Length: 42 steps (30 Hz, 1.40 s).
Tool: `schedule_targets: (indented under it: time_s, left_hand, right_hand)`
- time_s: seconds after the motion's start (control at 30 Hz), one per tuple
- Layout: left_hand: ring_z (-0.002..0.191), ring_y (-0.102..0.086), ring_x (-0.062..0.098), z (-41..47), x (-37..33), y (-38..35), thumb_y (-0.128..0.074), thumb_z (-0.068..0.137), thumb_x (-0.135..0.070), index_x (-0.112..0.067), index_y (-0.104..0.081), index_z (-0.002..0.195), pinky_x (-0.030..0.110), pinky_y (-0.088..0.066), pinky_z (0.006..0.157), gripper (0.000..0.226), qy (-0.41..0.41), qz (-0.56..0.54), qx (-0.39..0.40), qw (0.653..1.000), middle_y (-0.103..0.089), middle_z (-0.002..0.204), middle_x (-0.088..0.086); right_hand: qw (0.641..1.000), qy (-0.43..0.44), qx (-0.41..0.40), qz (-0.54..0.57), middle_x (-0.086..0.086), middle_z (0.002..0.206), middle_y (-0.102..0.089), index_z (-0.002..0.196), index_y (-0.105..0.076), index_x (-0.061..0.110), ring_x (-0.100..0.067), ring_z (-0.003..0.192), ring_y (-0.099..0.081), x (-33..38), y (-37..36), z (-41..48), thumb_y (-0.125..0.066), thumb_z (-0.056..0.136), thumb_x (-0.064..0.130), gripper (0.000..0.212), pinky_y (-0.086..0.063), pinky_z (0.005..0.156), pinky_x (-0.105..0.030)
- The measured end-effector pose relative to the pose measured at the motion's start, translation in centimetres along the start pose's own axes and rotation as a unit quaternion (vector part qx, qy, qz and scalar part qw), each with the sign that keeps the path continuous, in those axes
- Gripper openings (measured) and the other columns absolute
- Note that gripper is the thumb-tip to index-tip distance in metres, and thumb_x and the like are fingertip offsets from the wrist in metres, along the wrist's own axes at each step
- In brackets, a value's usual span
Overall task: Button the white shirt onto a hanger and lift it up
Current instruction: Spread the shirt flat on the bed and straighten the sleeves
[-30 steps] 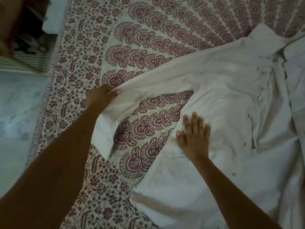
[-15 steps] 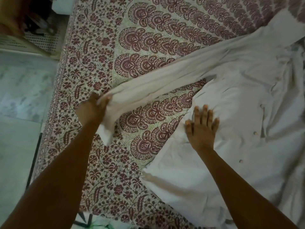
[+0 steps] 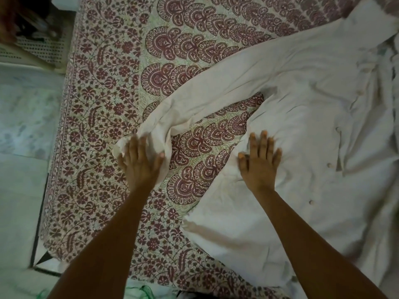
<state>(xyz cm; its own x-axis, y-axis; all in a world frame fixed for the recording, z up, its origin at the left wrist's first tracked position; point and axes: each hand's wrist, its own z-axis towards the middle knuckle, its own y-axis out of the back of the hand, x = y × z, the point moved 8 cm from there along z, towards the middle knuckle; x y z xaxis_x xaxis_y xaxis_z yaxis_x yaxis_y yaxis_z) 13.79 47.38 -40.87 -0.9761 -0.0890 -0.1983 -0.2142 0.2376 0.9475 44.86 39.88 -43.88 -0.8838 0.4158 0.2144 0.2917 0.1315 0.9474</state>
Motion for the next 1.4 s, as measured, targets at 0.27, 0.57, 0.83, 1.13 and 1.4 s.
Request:
schedule_targets:
  time_s: [0.27,0.57,0.83,1.13,1.4]
  left_hand:
    - [0.138,-0.032,0.029,-3.2,-0.2,-2.0,-0.034,0.087,-0.056,-0.018,-0.034,0.14,0.055,-0.014,0.112,0.065,-0.005,0.047,0.002,0.999,-0.037,0.148,0.012]
    - [0.134,-0.04,0.022,0.7,2.7,4.2,-0.04,0.088,-0.009,-0.025,-0.046,0.134,0.048,-0.015,0.116,0.049,-0.003,0.038,-0.1,0.994,-0.049,0.14,0.0]
    - [0.119,-0.049,0.032,0.8,3.5,4.3,-0.046,0.088,-0.02,-0.011,-0.051,0.127,0.044,-0.037,0.097,0.04,0.059,-0.014,-0.13,0.99,-0.05,0.133,0.014]
    - [0.087,-0.057,0.025,4.7,5.2,6.5,-0.042,0.095,-0.016,0.0,-0.06,0.101,0.037,-0.044,0.081,0.025,0.175,-0.204,-0.078,0.96,-0.064,0.097,0.018]
    - [0.106,-0.058,0.041,4.9,8.6,5.3,-0.07,0.078,-0.038,-0.013,-0.035,0.13,0.051,-0.049,0.087,0.068,0.253,-0.108,0.019,0.961,-0.057,0.121,0.023]
  right_hand:
    - [1.0,0.003,0.003,-0.011,-0.019,0.151,-0.025,0.144,-0.028,0.014,-0.04,0.137,-0.026,-0.1,-0.1,-0.1,-0.027,0.09,0.046,0.063,-0.018,0.109,-0.058]
    - [1.0,0.007,0.018,0.003,-0.018,0.153,-0.02,0.145,-0.024,0.015,-0.039,0.139,-0.021,-0.1,-0.1,-0.1,-0.024,0.088,0.047,0.065,-0.014,0.11,-0.058]
    - [1.0,0.022,0.018,0.003,-0.019,0.151,-0.024,0.144,-0.026,0.014,-0.039,0.138,-0.025,-0.3,0.2,-0.3,-0.028,0.087,0.044,0.064,-0.017,0.109,-0.058]
    - [1.0,0.03,0.004,-0.008,-0.019,0.149,-0.03,0.143,-0.03,0.013,-0.039,0.135,-0.031,-0.4,0.3,-0.3,-0.03,0.088,0.044,0.063,-0.022,0.107,-0.058]
    - [1.0,0.029,-0.001,-0.003,-0.019,0.15,-0.028,0.143,-0.029,0.013,-0.038,0.137,-0.028,-0.5,0.1,-0.4,-0.027,0.089,0.045,0.062,-0.02,0.108,-0.056]
